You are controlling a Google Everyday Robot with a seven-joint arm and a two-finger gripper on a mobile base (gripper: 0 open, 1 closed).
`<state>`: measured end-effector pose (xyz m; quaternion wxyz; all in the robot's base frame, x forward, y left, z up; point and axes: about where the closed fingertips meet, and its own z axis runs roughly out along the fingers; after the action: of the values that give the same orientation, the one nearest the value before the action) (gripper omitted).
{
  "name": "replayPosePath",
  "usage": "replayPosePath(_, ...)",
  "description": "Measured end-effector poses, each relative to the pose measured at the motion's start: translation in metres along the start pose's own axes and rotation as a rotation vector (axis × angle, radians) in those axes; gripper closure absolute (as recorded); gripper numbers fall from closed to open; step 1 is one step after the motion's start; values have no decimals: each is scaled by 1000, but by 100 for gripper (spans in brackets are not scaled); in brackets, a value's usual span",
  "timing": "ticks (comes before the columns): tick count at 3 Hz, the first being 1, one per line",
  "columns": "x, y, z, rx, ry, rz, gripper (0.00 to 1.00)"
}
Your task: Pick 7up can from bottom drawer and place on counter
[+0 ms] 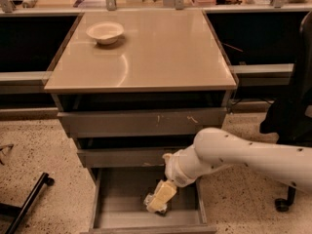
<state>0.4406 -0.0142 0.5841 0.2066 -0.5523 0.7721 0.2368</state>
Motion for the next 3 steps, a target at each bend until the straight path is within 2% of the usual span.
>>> replayPosePath(1,21,3,65,-41,-113,106,0)
replayPosePath(2,44,0,108,-57,-196,199,0)
replayPosePath(3,51,7,122,-83,-200,221,0)
